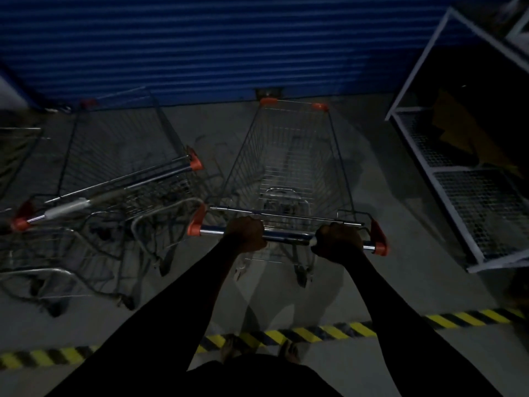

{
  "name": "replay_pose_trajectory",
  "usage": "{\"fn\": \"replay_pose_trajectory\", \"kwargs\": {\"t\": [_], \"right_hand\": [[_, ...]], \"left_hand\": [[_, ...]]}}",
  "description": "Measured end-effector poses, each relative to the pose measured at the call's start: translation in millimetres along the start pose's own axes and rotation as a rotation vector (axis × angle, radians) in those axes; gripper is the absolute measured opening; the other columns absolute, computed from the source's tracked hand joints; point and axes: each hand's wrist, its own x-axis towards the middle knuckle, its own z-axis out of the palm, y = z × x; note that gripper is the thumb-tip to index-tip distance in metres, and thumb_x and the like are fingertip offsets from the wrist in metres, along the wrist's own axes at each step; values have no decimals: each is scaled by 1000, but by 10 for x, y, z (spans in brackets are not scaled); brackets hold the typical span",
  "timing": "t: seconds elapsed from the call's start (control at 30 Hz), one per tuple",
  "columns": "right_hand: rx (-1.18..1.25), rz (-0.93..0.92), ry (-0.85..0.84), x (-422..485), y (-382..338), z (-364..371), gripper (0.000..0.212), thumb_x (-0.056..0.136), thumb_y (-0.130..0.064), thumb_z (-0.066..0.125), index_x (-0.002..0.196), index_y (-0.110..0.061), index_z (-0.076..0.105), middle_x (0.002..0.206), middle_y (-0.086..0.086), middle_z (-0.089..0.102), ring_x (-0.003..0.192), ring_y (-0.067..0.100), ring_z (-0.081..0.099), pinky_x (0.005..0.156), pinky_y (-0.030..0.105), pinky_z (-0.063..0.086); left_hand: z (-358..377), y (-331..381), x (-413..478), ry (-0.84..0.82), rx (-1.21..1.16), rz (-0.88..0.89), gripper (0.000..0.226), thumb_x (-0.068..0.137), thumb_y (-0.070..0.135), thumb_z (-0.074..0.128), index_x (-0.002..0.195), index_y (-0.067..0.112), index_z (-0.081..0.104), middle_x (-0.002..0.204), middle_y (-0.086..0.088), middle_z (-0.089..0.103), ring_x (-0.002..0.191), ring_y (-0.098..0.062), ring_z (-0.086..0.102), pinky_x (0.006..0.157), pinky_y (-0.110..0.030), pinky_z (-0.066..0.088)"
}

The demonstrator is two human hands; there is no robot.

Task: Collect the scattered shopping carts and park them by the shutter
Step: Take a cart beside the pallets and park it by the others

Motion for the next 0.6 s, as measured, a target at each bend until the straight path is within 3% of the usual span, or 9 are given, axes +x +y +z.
{"fn": "replay_pose_trajectory", "kwargs": {"t": [0.07,0.13,0.2,0.3,0.4,0.47,0.53,0.6], "right_hand": [[-15,-49,64,45,72,134,36,63,-51,66,66,-15,64,66,7,64,60,29,65,53,30,48],[39,-115,157,97,165,251,34,64,-48,55,54,-16,57,52,7,57,47,29,59,44,29,45],[97,-166,220,118,221,320,37,68,-46,45,52,-15,57,51,7,57,47,30,60,42,31,45],[138,-300,298,136,317,327,37,72,-47,47,59,-16,63,58,6,61,56,30,64,45,36,51],[271,-322,-54,276,371,226,43,75,-65,57,92,-27,66,94,-4,68,91,21,66,75,36,53],[434,-303,-196,357,374,181,51,70,-77,55,90,-30,62,94,-9,64,90,14,63,78,37,50],[685,-258,-218,411,284,112,44,73,-70,61,85,-28,62,88,-7,65,86,13,63,78,37,51],[934,-215,-198,384,42,-84,22,85,-45,67,90,-24,63,87,-2,67,83,10,64,76,30,50]], "left_hand": [[-9,54,-10,-14,-14,-27,38,78,43,57,105,18,66,114,-7,67,112,-28,59,92,-36,47],[-3,102,-39,0,-34,-52,38,78,43,58,105,17,66,113,-7,67,112,-28,59,93,-36,47],[4,153,-61,12,-28,-58,38,79,43,59,105,17,66,112,-7,68,111,-28,60,92,-36,48],[-8,212,-105,-3,-18,-48,39,76,49,59,102,20,67,109,-4,69,107,-27,62,90,-38,50],[-15,239,-208,68,-85,-51,38,71,53,59,96,24,63,101,-1,70,99,-24,65,85,-33,47],[-9,218,-335,184,-188,-64,35,69,51,59,92,25,61,96,0,71,94,-22,66,80,-29,44],[8,116,-497,290,-352,-68,39,67,52,54,94,25,63,93,1,72,91,-21,68,80,-30,47],[45,-44,-713,409,-506,-65,42,69,48,54,98,20,67,94,2,73,91,-18,68,83,-35,50]]}}
